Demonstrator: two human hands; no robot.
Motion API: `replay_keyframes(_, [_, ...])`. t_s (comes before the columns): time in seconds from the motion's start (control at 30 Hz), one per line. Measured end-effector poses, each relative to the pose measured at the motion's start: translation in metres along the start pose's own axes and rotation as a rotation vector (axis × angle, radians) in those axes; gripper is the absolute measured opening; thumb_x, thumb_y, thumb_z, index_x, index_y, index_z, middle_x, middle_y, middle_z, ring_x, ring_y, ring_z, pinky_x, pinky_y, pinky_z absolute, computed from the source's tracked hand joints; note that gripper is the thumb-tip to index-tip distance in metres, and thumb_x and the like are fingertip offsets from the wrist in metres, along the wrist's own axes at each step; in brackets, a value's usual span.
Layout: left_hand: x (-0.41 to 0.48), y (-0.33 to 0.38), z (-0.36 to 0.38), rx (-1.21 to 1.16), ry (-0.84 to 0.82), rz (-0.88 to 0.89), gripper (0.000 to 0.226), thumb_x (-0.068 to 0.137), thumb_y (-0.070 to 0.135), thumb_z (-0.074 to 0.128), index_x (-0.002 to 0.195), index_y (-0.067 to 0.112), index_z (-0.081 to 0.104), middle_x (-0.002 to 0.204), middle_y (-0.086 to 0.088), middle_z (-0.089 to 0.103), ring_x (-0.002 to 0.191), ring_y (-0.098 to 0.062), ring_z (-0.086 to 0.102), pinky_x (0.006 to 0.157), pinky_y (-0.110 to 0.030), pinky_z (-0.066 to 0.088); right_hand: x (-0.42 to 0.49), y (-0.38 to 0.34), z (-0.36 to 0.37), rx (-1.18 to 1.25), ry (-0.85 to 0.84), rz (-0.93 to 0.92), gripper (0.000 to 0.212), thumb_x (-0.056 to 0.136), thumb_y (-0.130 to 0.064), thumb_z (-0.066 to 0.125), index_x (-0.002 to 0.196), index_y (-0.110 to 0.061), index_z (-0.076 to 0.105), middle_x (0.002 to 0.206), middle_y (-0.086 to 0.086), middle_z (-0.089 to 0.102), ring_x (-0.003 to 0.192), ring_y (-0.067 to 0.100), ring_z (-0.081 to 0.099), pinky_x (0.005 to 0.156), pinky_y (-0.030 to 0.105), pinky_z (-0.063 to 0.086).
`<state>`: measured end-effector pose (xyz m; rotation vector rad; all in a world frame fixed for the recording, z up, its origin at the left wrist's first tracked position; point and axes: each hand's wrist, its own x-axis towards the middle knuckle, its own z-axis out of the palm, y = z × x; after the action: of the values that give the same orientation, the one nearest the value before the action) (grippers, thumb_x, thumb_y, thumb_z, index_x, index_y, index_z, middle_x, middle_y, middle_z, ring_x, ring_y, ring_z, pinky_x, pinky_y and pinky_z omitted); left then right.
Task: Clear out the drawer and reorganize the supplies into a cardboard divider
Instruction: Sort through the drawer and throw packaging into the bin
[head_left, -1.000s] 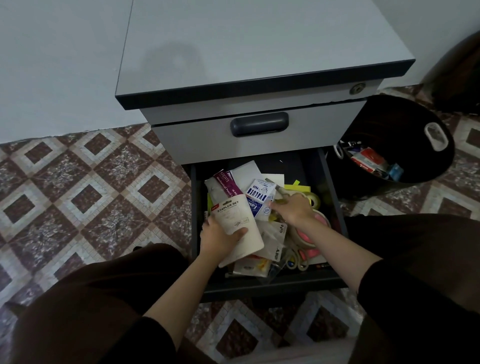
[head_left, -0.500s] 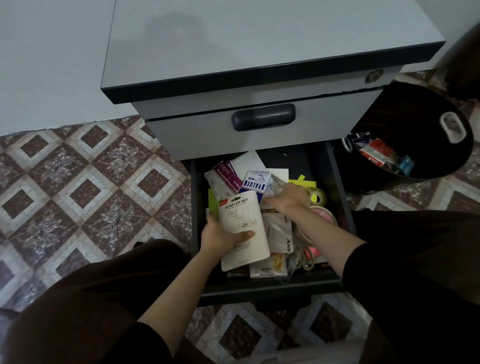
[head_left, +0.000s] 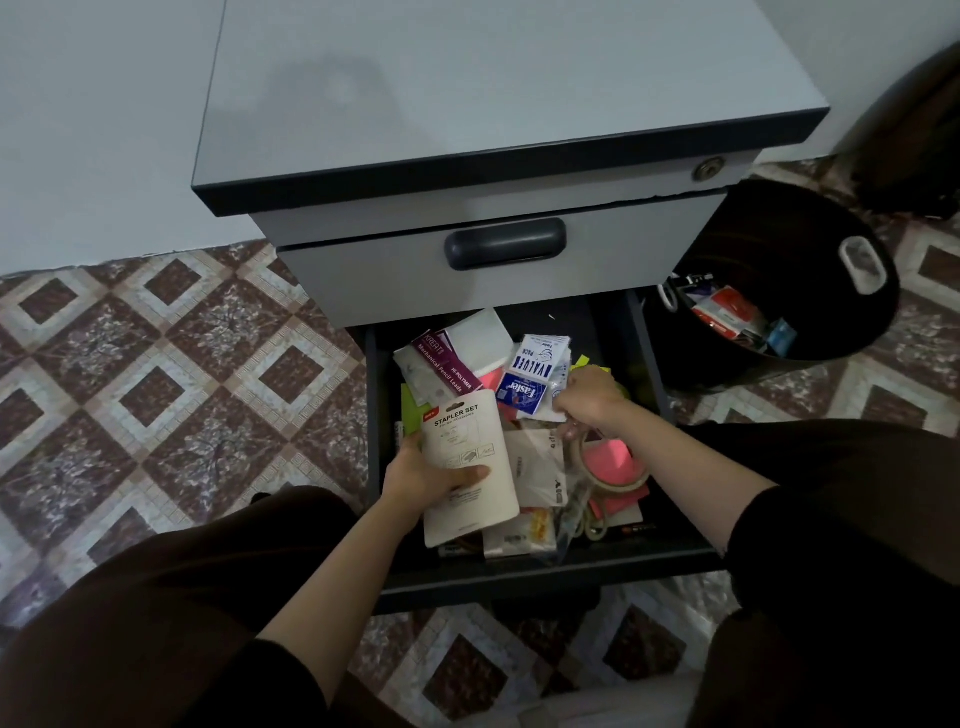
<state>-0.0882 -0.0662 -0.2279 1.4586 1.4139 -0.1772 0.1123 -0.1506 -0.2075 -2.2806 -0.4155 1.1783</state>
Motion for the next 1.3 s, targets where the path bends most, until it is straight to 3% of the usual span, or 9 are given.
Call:
replay_keyframes(0.1, [-0.001, 0.006, -0.001, -0.045, 0.01, -0.012, 0.072, 0.052, 0.025, 0.09, 0.115, 0.013, 0.056, 0.113, -0.005, 0.065, 0.101, -0.024, 0.063, 0.088, -0.044, 0.053, -0.011, 0.004, -0.011, 0.054, 0.02, -0.057, 0.029, 0.083, 0.001, 0.056, 0.071, -0.025, 0.054, 0.078, 0.003, 0.061, 0.073, 0.033, 0.069, 0.066, 0.046, 0.058])
replay_keyframes(0.2, [-0.007, 0.01, 0.0, -0.069, -0.057, -0.071, 0.054, 0.055, 0.017, 0.089, 0.102, 0.006, 0.064, 0.106, -0.01, 0.069, 0.095, -0.026, 0.065, 0.086, -0.044, 0.054, -0.015, 0.012, -0.018, 0.129, 0.006, -0.069, 0.02, 0.08, 0.0, 0.059, 0.089, -0.017, 0.056, 0.091, 0.007, 0.061, 0.079, 0.03, 0.067, 0.063, 0.048, 0.058])
replay_keyframes(0.33, [-0.012, 0.011, 0.003, -0.153, -0.1, -0.141, 0.038, 0.06, 0.003, 0.084, 0.092, 0.003, 0.063, 0.108, -0.012, 0.066, 0.099, -0.027, 0.062, 0.082, -0.039, 0.052, -0.024, 0.017, -0.025, 0.201, -0.033, -0.065, 0.059, 0.082, 0.003, 0.057, 0.131, -0.011, 0.028, 0.103, 0.002, 0.053, 0.075, 0.019, 0.061, 0.05, 0.032, 0.056])
replay_keyframes(0.43, [-0.011, 0.008, 0.006, -0.19, -0.112, -0.152, 0.034, 0.063, 0.001, 0.082, 0.088, 0.005, 0.06, 0.111, -0.013, 0.064, 0.104, -0.03, 0.061, 0.088, -0.042, 0.05, -0.027, 0.024, -0.028, 0.14, -0.014, -0.127, 0.095, 0.082, 0.003, 0.059, 0.149, -0.024, -0.003, 0.129, 0.012, 0.053, 0.102, 0.029, 0.06, 0.077, 0.034, 0.055])
replay_keyframes(0.57, [-0.003, 0.002, 0.01, -0.266, -0.067, -0.13, 0.033, 0.068, 0.021, 0.082, 0.088, 0.005, 0.062, 0.107, -0.011, 0.066, 0.101, -0.03, 0.062, 0.089, -0.042, 0.05, -0.026, 0.029, -0.03, 0.055, -0.019, -0.171, 0.1, 0.083, 0.013, 0.047, 0.147, -0.041, -0.008, 0.122, 0.024, 0.058, 0.059, 0.024, 0.052, 0.056, 0.03, 0.044])
replay_keyframes(0.7, [0.0, 0.004, 0.021, -0.006, 0.038, 0.003, 0.05, 0.072, 0.048, 0.074, 0.097, 0.006, 0.062, 0.1, -0.009, 0.066, 0.093, -0.026, 0.063, 0.081, -0.038, 0.054, -0.025, 0.031, -0.029, -0.003, -0.015, -0.228, 0.105, 0.08, 0.017, 0.043, 0.144, -0.047, -0.01, 0.123, 0.025, 0.057, 0.064, 0.024, 0.044, 0.059, 0.034, 0.04])
replay_keyframes(0.9, [0.002, 0.013, 0.025, 0.397, -0.016, 0.057, 0.1, 0.049, 0.081, 0.064, 0.117, 0.009, 0.049, 0.116, -0.008, 0.057, 0.108, -0.028, 0.055, 0.085, -0.038, 0.05, -0.019, 0.031, -0.028, -0.03, -0.071, -0.247, 0.069, 0.084, 0.016, 0.038, 0.141, -0.021, 0.041, 0.134, 0.013, 0.049, 0.054, 0.014, 0.047, 0.039, 0.013, 0.032])
replay_keyframes(1.03, [0.001, 0.019, 0.024, 0.218, -0.02, 0.018, 0.092, 0.059, 0.048, 0.083, 0.128, 0.005, 0.038, 0.125, -0.01, 0.053, 0.116, -0.03, 0.051, 0.094, -0.044, 0.047, -0.017, 0.031, -0.025, -0.009, -0.038, -0.203, 0.039, 0.086, 0.014, 0.039, 0.116, 0.004, 0.061, 0.11, 0.007, 0.052, 0.047, -0.004, 0.049, 0.04, 0.006, 0.034])
replay_keyframes(1.3, [0.007, 0.013, 0.018, 0.119, -0.092, 0.021, 0.065, 0.054, 0.035, 0.088, 0.107, 0.008, 0.061, 0.106, -0.006, 0.068, 0.094, -0.023, 0.065, 0.072, -0.035, 0.055, -0.013, 0.033, -0.021, 0.085, 0.082, -0.114, 0.027, 0.08, -0.025, 0.073, 0.097, -0.004, 0.073, 0.093, 0.005, 0.069, 0.086, 0.011, 0.06, 0.075, 0.019, 0.041])
